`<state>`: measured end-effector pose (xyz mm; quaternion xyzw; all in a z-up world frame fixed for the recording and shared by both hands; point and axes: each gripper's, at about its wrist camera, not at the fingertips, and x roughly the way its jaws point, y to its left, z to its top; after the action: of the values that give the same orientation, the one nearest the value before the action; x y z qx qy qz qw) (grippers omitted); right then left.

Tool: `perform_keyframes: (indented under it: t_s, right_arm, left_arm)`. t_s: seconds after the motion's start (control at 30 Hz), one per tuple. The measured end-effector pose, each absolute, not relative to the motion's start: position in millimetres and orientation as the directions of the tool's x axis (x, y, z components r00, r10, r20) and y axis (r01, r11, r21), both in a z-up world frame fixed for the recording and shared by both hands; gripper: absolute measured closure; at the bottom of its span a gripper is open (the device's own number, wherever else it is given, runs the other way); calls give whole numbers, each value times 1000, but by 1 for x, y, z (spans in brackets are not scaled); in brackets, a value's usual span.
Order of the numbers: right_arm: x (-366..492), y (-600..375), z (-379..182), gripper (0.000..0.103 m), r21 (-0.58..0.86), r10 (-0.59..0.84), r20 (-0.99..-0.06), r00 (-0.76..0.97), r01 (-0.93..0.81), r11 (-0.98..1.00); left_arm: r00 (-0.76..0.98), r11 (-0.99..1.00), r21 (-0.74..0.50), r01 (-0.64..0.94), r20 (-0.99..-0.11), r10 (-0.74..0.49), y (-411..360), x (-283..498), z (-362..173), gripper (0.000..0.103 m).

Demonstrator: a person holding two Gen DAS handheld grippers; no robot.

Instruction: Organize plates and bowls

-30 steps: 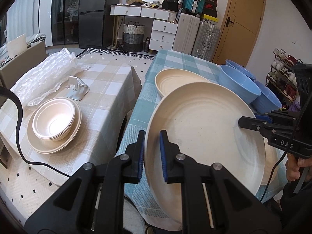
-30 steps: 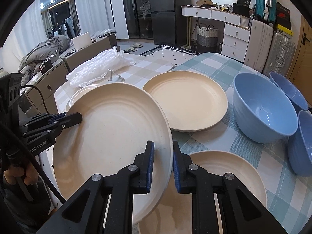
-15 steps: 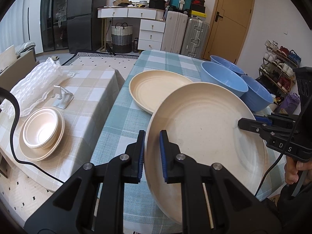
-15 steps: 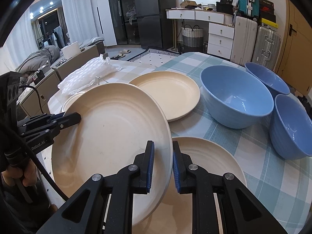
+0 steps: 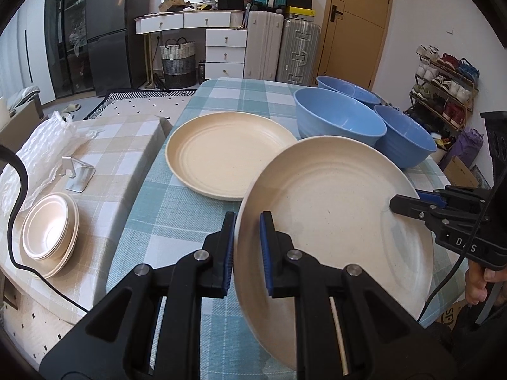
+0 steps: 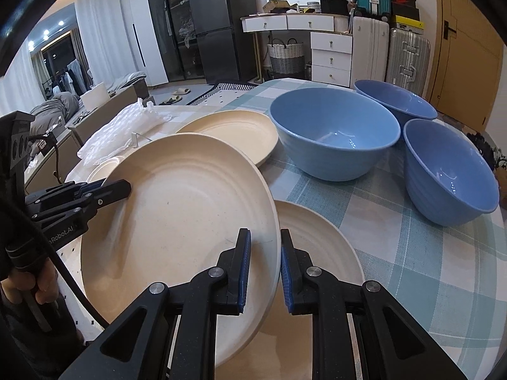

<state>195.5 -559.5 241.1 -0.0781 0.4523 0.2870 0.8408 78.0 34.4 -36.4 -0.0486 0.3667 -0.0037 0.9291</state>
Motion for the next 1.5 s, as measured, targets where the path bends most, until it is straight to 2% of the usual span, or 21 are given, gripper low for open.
perform_keyframes:
  t_s: [0.6,1.5]
  right_arm:
    - [206,-615,232,85,127,352,-813,464,-449,884]
    - [208,-610,207,85,77,286,-846,449,-429,900]
  left_arm:
    - [699,994,-81,71,-707,-107,-25,117,-43,90]
    - [650,994,-59,87,-753,-102,-32,134,-79,89]
